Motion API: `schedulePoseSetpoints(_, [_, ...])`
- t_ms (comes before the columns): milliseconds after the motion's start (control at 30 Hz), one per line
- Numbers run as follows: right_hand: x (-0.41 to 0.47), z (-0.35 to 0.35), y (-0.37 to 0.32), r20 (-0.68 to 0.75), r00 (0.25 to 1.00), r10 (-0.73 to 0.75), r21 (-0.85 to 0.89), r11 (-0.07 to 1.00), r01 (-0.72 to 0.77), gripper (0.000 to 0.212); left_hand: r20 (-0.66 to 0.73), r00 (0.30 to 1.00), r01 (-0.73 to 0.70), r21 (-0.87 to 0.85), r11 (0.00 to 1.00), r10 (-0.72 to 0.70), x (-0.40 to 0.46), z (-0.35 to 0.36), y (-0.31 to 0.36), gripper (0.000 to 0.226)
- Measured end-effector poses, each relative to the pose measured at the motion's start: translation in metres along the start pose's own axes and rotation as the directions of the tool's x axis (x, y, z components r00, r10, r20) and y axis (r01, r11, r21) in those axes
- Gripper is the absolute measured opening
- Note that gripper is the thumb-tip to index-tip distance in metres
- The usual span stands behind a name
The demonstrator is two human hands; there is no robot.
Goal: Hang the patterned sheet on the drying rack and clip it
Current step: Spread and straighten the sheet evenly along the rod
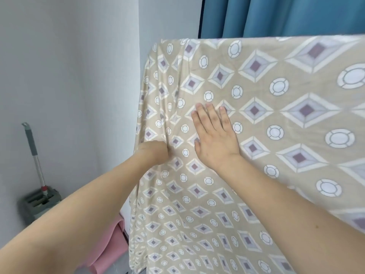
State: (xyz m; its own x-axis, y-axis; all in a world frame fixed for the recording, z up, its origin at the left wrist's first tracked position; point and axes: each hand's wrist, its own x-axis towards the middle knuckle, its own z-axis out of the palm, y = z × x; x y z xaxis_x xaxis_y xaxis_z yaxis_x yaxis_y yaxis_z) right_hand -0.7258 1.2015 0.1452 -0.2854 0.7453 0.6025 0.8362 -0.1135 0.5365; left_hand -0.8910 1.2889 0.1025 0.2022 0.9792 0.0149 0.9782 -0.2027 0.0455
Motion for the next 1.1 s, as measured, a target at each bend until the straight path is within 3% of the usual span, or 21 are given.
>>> schedulePoseSetpoints(67, [0.008, -0.02, 0.021, -0.063, 0.998, 0.016, -0.024, 1.0, -0.018, 0.074, 0.038, 0.999, 0.029, 0.078, 0.997, -0.032, -0.008, -0.038, 0.009, 0.028])
schedulePoseSetpoints(100, [0.012, -0.03, 0.032, -0.095, 0.995, 0.02, -0.037, 0.999, -0.024, 0.074, -0.019, 0.999, 0.047, 0.053, 0.997, -0.046, -0.013, -0.058, 0.013, 0.022])
schedulePoseSetpoints(200, [0.018, -0.06, 0.063, -0.195, 0.979, 0.057, -0.071, 0.995, -0.072, 0.072, -0.394, 0.916, 0.011, -0.151, 0.989, -0.07, -0.026, -0.113, 0.028, 0.016])
schedulePoseSetpoints(300, [0.017, -0.087, 0.092, -0.284, 0.954, 0.096, -0.113, 0.985, -0.133, 0.07, -0.699, 0.715, -0.268, -0.255, 0.929, 0.014, -0.034, -0.152, 0.048, 0.025])
schedulePoseSetpoints(367, [0.011, -0.106, 0.112, -0.324, 0.933, 0.158, -0.119, 0.971, -0.206, 0.067, -0.857, 0.505, -0.488, -0.181, 0.854, 0.107, -0.039, -0.171, 0.067, 0.022])
schedulePoseSetpoints(433, [0.003, -0.122, 0.134, -0.371, 0.899, 0.233, -0.11, 0.95, -0.292, 0.058, -0.932, 0.325, -0.599, -0.072, 0.798, 0.16, -0.048, -0.19, 0.092, 0.027])
schedulePoseSetpoints(500, [-0.006, -0.135, 0.154, -0.404, 0.861, 0.308, -0.097, 0.922, -0.376, 0.04, -0.951, 0.245, -0.665, -0.022, 0.747, 0.19, -0.061, -0.209, 0.116, 0.029])
schedulePoseSetpoints(567, [-0.02, -0.145, 0.176, -0.441, 0.816, 0.375, -0.097, 0.883, -0.459, 0.022, -0.934, 0.251, -0.719, -0.002, 0.695, 0.256, -0.071, -0.222, 0.139, 0.025])
schedulePoseSetpoints(667, [-0.05, -0.161, 0.207, -0.42, 0.775, 0.472, -0.116, 0.819, -0.562, 0.037, -0.84, 0.354, -0.772, -0.014, 0.636, 0.411, -0.085, -0.229, 0.172, 0.029])
schedulePoseSetpoints(767, [-0.087, -0.18, 0.238, -0.262, 0.756, 0.6, -0.205, 0.731, -0.651, 0.049, -0.784, 0.362, -0.826, -0.019, 0.563, 0.504, -0.107, -0.225, 0.206, 0.033])
schedulePoseSetpoints(933, [-0.159, -0.206, 0.278, -0.178, 0.613, 0.77, -0.238, 0.571, -0.786, 0.06, -0.707, 0.253, -0.911, 0.057, 0.409, 0.661, -0.147, -0.223, 0.262, 0.041])
schedulePoseSetpoints(1000, [-0.186, -0.212, 0.289, -0.2, 0.622, 0.757, -0.25, 0.575, -0.779, 0.06, -0.675, 0.201, -0.942, 0.067, 0.329, 0.71, -0.157, -0.223, 0.278, 0.041])
schedulePoseSetpoints(1100, [-0.218, -0.214, 0.306, -0.255, 0.711, 0.656, -0.26, 0.661, -0.704, 0.05, -0.696, 0.091, -0.965, 0.116, 0.237, 0.712, -0.163, -0.218, 0.293, 0.033])
